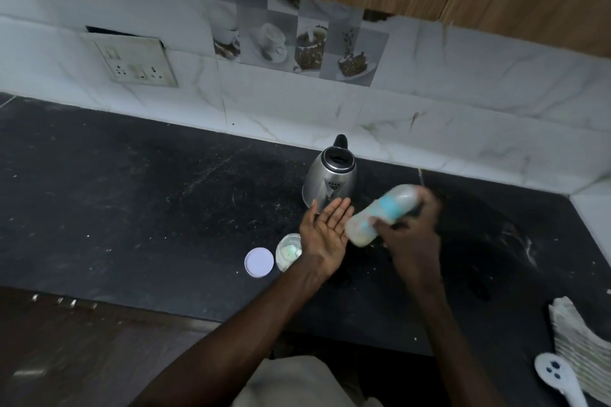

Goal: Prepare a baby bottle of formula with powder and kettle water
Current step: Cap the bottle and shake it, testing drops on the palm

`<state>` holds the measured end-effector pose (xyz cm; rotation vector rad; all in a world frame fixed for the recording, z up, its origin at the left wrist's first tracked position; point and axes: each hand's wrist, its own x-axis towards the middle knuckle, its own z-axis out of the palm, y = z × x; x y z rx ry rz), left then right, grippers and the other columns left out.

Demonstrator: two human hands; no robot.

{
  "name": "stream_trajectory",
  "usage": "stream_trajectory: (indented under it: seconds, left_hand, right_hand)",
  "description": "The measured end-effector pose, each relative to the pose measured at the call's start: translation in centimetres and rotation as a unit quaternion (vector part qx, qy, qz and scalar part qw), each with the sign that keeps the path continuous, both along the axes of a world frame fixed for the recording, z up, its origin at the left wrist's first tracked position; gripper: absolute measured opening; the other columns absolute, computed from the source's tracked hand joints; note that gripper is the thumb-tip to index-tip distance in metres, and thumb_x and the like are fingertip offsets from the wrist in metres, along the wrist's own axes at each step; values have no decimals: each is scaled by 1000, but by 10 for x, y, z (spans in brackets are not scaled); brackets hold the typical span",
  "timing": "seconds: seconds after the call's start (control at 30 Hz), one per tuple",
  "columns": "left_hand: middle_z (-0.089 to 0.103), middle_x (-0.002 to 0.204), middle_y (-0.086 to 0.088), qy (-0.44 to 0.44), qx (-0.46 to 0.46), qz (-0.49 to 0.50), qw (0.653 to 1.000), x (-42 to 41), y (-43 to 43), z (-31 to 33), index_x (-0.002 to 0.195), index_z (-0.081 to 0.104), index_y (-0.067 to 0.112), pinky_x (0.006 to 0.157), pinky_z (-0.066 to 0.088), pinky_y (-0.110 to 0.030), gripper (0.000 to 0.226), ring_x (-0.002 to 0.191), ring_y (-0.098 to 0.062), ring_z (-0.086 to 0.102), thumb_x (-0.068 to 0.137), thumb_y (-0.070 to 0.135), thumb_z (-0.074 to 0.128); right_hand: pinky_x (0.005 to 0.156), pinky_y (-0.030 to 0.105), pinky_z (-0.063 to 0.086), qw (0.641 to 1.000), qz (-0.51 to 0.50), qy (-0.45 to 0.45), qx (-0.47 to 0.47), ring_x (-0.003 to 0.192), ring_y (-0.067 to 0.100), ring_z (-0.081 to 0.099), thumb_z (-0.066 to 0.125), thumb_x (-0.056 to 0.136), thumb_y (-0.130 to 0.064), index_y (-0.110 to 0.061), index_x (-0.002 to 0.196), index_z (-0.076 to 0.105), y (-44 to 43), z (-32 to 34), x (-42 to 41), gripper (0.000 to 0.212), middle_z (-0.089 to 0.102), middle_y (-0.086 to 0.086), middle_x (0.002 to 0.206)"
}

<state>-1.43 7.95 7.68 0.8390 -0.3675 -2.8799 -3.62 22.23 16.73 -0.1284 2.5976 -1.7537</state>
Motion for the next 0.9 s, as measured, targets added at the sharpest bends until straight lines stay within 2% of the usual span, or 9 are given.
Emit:
stream_trajectory:
  seconds: [0.07, 0.27, 0.4, 0.5, 0.6, 0.7, 0.77, 0.83, 0.9]
  left_hand:
    - [69, 135, -17, -1, 10, -6, 1000, -1, 5, -1, 139, 60, 0, 123, 35, -51, 62, 134, -32, 59, 100, 48, 53]
    - [69, 135, -16, 15, 24, -15, 999, -4, 10, 0, 138, 61, 1, 122, 37, -51, 60, 133, -32, 60, 100, 47, 54]
    - [69, 135, -15, 13, 14, -24, 1000, -4, 11, -3, 139, 61, 2, 122, 37, -52, 60, 133, -33, 60, 101, 48, 52]
    - [69, 136, -15, 13, 14, -24, 1000, -5, 13, -4, 138, 61, 2, 121, 38, -53, 60, 134, -33, 60, 101, 48, 52]
    - [70, 136, -12, -5, -21, -31, 999, -2, 14, -5, 139, 61, 5, 124, 35, -46, 60, 134, -27, 61, 102, 50, 49]
    - [70, 136, -7, -11, -38, -41, 998, -1, 11, -6, 141, 61, 9, 124, 32, -39, 60, 134, -22, 61, 102, 51, 46]
    - [69, 136, -11, -14, -30, -33, 999, -3, 10, -5, 140, 61, 6, 124, 34, -43, 60, 134, -25, 60, 102, 49, 48]
    - [68, 137, -17, -18, -13, -25, 999, -6, 11, -4, 138, 60, 1, 122, 36, -49, 59, 135, -32, 59, 102, 46, 50]
    - [67, 138, -17, -21, -18, -25, 999, -8, 10, -4, 138, 60, 1, 120, 39, -49, 59, 135, -32, 58, 102, 46, 50]
  right_hand:
    - [79, 43, 66, 995, 68, -27, 67, 92, 10, 76, 92, 76, -24, -52, 137, 36, -4, -13, 8, 88, 74, -4, 111]
    - [79, 45, 66, 997, 56, -38, 37, 93, 11, 75, 90, 78, -23, -52, 140, 36, -2, -21, 13, 87, 72, -5, 112]
    - [78, 36, 66, 995, 84, -37, 32, 95, 8, 75, 91, 78, -22, -50, 141, 36, 0, -21, 12, 89, 72, -4, 118]
    - [74, 33, 65, 996, 80, -33, 26, 89, 9, 76, 91, 79, -24, -50, 140, 38, 2, -8, 8, 86, 73, -5, 114]
    - [74, 35, 65, 999, 1, 6, -33, 89, 11, 77, 90, 82, -24, -43, 145, 38, 11, 10, 0, 84, 73, -10, 111]
    - [76, 32, 66, 976, -137, 58, -158, 97, 11, 77, 86, 86, -20, -35, 152, 33, 10, 16, 2, 86, 71, -6, 123]
    - [78, 28, 64, 982, -139, 31, -122, 96, 11, 77, 87, 84, -18, -39, 149, 34, -3, 4, 16, 87, 73, 1, 126]
    - [78, 37, 65, 999, -25, -23, -19, 90, 11, 77, 89, 80, -20, -48, 143, 37, -12, -15, 32, 86, 76, -1, 117]
    - [76, 45, 65, 999, -23, -23, -36, 88, 14, 77, 89, 80, -21, -49, 142, 40, -9, -12, 31, 84, 77, -5, 110]
